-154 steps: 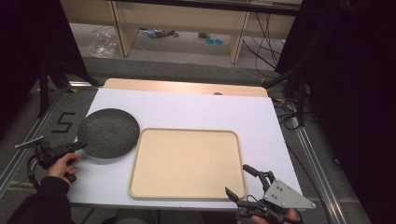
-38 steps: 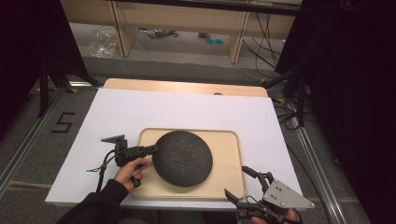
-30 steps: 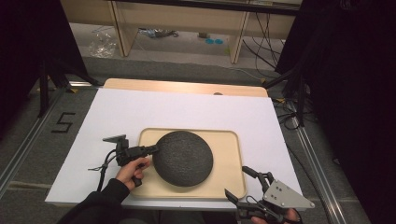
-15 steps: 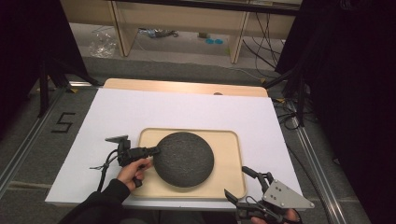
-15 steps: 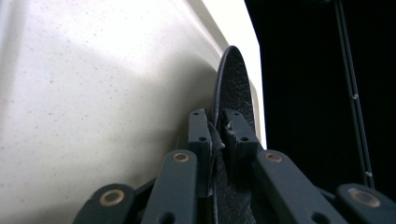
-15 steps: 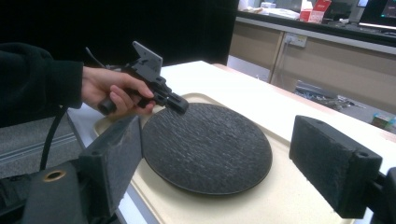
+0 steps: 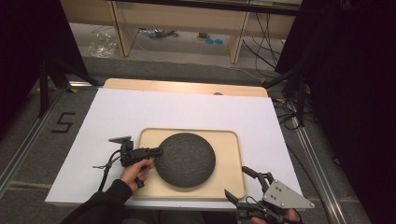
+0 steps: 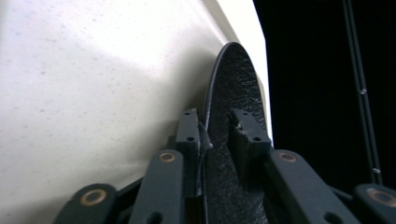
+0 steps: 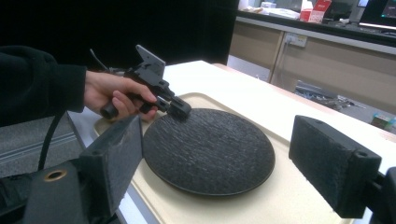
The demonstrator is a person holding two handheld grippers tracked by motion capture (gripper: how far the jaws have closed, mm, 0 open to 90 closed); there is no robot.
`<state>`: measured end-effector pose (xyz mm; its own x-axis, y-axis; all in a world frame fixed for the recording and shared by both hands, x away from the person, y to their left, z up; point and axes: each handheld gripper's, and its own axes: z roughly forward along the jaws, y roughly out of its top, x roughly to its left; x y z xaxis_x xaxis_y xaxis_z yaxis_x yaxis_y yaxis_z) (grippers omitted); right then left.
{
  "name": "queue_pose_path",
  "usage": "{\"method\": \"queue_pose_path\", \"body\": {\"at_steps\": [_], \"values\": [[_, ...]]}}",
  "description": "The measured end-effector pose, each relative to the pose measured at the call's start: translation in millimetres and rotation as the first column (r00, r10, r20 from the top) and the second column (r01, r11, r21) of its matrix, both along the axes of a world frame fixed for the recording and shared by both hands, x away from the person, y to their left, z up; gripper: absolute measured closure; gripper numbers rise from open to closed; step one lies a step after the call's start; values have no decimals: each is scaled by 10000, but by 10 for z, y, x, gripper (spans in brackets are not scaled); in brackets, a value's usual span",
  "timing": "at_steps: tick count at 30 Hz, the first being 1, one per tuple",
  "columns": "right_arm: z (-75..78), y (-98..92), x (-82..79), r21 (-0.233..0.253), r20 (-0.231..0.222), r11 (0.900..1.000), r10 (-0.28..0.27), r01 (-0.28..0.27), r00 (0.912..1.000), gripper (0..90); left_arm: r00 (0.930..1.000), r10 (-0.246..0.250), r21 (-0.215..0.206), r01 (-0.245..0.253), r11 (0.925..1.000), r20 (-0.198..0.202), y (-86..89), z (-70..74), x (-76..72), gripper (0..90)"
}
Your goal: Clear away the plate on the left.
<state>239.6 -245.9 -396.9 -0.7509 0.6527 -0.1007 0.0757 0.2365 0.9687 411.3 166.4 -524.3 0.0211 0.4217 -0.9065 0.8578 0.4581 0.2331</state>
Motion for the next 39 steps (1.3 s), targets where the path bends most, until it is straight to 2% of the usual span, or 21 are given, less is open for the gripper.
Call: {"method": "queue_pose_path", "body": {"at_steps": [3,9,10,12,17,18,20,21,22,27,32,35,36,37,38,39], "values": [[-3,-1,3,-37,-27,10000,68,-69,10000,191,9998,-9,-146,7,9999,-173,-5,11,1,682],[1,1,-3,-61,-36,9999,87,-87,10000,191,9999,-106,-98,105,9999,-67,-14,6,0,673],[4,1,-1,-34,-21,10000,84,-84,10000,191,9996,-15,-186,9,9998,-294,-21,22,-6,674],[0,4,0,-11,0,10000,45,-45,10000,191,9995,-47,-214,41,9998,-322,-18,22,-3,672],[1,1,-1,0,-2,10000,41,-41,10000,191,9997,-94,-187,90,9998,-210,0,31,3,665],[2,-7,-4,-115,-35,9999,110,-111,9999,191,9998,-149,-119,147,9998,-131,6,34,3,659],[3,0,-4,32,8,10000,78,-78,10000,191,9999,-106,51,106,9999,-43,27,49,6,656],[3,0,-3,30,7,10000,82,-82,10000,191,10000,-37,-25,37,10000,80,39,44,10,643],[3,-3,-4,-27,-30,9999,106,-106,9999,191,10000,-46,30,46,10000,-23,63,60,17,630],[3,-4,-6,-37,-56,9999,127,-127,9999,192,9996,207,-262,-201,9995,208,151,126,12,584],[3,-5,-9,-75,-50,9999,122,-122,9999,192,9997,232,-151,-230,9996,125,245,159,17,547],[4,-2,-7,-101,1,9998,153,-153,9999,192,9983,354,-87,-350,9993,464,300,151,30,522],[3,-1,-4,-105,15,9998,149,-149,9999,192,9986,349,-20,-349,9994,389,329,161,32,513],[2,-2,-7,-127,4,9998,150,-150,9999,192,9979,476,-140,-470,9988,438,335,157,35,500],[2,-3,-7,-101,9,9998,164,-164,9999,192,9990,308,-127,-304,9995,327,367,170,35,488],[6,-5,-10,-81,5,9999,127,-127,9999,191,9987,446,-187,-442,9988,232,369,187,29,487]]}}
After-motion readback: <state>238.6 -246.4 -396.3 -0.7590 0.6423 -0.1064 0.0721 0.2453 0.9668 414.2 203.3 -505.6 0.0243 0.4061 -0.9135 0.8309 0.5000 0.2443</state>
